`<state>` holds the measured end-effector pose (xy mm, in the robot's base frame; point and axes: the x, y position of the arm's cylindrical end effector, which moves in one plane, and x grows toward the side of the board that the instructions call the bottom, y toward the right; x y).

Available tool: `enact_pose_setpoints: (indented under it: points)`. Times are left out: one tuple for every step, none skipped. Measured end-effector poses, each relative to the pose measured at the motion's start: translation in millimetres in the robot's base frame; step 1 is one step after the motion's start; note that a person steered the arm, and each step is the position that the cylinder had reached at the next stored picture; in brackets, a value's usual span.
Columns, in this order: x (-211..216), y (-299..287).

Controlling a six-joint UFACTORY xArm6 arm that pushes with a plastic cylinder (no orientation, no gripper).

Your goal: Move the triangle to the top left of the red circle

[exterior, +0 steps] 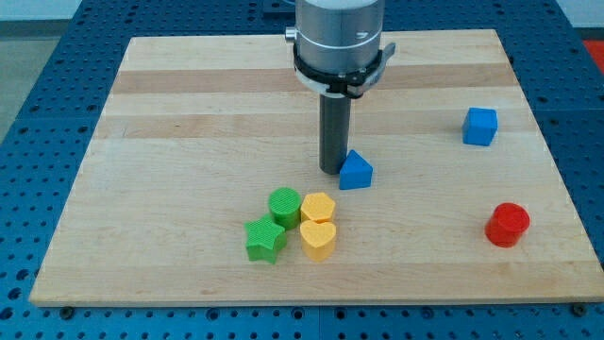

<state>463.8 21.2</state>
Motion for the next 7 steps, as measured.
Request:
enact_pose_setpoints:
  points:
    - [11.7, 6.4]
    - [14.1, 13.2]
    - [14.1, 14.0]
    - [14.1, 22.3]
    - [14.1, 29.0]
    - [19.5, 43.6]
    - [33.7, 60.5]
